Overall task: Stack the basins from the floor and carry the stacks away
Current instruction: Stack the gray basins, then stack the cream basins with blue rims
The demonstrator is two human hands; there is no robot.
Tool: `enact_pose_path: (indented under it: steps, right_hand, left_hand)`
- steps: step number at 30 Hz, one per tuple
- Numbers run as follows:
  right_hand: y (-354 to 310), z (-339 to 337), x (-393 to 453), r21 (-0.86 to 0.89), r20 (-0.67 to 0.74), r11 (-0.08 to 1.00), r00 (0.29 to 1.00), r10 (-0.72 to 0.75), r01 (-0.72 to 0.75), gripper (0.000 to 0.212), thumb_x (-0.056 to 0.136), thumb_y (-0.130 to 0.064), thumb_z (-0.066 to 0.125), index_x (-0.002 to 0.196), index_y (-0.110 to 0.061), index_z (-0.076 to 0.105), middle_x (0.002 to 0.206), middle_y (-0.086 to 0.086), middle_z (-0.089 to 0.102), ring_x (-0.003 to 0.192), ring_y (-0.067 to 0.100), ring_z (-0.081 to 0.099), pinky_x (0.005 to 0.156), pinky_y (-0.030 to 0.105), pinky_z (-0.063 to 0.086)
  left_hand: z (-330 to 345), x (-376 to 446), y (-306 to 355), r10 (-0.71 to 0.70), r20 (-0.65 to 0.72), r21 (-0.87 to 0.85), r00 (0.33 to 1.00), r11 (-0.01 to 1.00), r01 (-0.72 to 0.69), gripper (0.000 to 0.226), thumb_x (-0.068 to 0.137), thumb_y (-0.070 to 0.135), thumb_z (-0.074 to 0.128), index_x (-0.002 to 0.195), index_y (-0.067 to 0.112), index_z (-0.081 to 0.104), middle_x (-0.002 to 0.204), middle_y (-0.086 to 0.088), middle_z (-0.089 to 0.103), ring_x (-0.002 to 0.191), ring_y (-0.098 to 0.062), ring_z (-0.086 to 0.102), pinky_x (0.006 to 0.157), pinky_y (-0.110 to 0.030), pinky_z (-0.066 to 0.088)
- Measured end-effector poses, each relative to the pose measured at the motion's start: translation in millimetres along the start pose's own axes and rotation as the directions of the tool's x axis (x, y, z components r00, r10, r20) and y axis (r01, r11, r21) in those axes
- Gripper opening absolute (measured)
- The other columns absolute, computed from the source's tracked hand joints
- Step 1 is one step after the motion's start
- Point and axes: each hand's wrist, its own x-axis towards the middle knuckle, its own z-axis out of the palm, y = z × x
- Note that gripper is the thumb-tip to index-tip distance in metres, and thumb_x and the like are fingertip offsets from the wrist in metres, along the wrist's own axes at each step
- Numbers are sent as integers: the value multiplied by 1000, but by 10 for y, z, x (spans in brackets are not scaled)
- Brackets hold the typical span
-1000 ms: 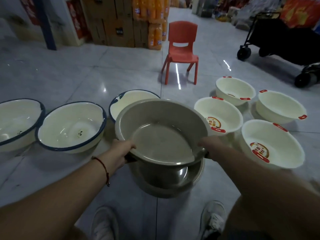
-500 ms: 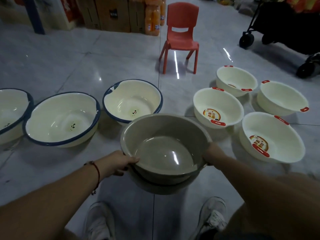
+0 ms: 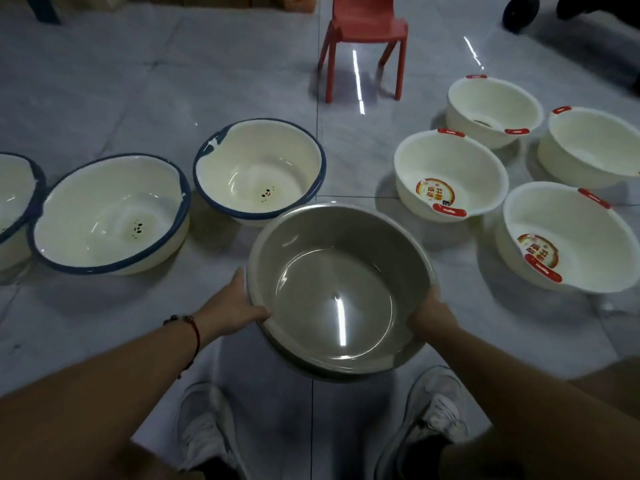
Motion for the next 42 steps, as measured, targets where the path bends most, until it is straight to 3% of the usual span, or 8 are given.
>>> enact_pose_path:
  steps: [5, 11, 17, 21, 24, 31, 35, 42]
  right_hand:
    - [58, 33, 55, -99, -2, 995, 1000, -11, 11, 97, 90, -13, 61, 156, -17, -11, 163, 16, -9, 136, 44, 37, 111, 50, 36]
    - [180, 69, 233, -220, 153, 973, 988, -31, 64, 120, 82, -16, 75, 153, -14, -23, 163, 13, -17, 144, 39, 28, 112, 50, 36]
    - [186, 72, 261, -236, 183, 969, 983, -26, 70, 124, 82, -17, 77, 151, -12, -26, 162, 17, -18, 142, 41, 32, 111, 48, 39]
    - [123, -78, 197, -383, 163, 914, 984, -74, 132, 117, 78, -38, 77, 157, -11, -7, 162, 17, 5, 145, 38, 24, 115, 50, 31]
    - [-56, -262, -23, -493, 143, 817, 954, -264, 300, 99, 81, -52, 68, 156, -18, 14, 161, 11, 16, 144, 37, 23, 112, 51, 30]
    - [-637, -570, -1026, -537, 56, 627, 766, -640, 564, 82, 93, -61, 47, 158, -27, 10, 165, 8, 2, 151, 34, 4, 122, 50, 8]
    - [-935, -625, -1584, -493, 6, 606, 700, -714, 624, 78, 94, -63, 44, 157, -28, 14, 165, 7, 8, 151, 32, 8, 121, 50, 9]
    - [-1609, -658, -2097, -500, 45, 512, 611, -790, 698, 78, 92, -59, 50, 155, -22, 22, 162, 12, 20, 147, 35, 20, 119, 52, 19]
  left_hand:
    - [148, 159, -3, 87, 43, 250, 995, 964, -95, 108, 58, 37, 82, 146, 28, 19, 139, 2, 39, 107, -23, 59, 88, -41, 54]
    - [228, 310, -111, 21, 74, 483, 997, 874, -54, 102, 62, 42, 84, 143, 21, 25, 151, -1, 27, 86, -21, 65, 80, -39, 56]
    - [238, 354, -147, 74, 61, 591, 995, 801, -95, 96, 63, 52, 80, 139, 21, 31, 140, 1, 40, 93, -20, 65, 80, -41, 56]
    - [246, 320, -102, 44, 71, 735, 997, 674, -82, 99, 70, 63, 71, 146, 20, 24, 153, -5, 23, 119, -26, 50, 92, -43, 49]
    - [240, 196, 134, 106, 71, 829, 992, 547, -118, 97, 80, 68, 59, 154, 26, 12, 163, -11, 3, 139, -34, 31, 105, -49, 38]
    - [-169, -677, 590, 390, -100, 726, 915, 657, -201, 89, 88, 67, 50, 157, 29, 9, 165, -11, 8, 149, -32, 18, 116, -52, 26]
    - [-475, -1267, 181, 319, -191, 683, 928, 722, -107, 87, 90, 72, 42, 157, 31, 6, 166, -11, 2, 150, -32, 16, 118, -50, 25]
    - [-1304, -1852, -327, 188, -336, 733, 923, 667, 131, 84, 92, 71, 36, 158, 28, 8, 165, -11, 4, 148, -35, 18, 117, -51, 22]
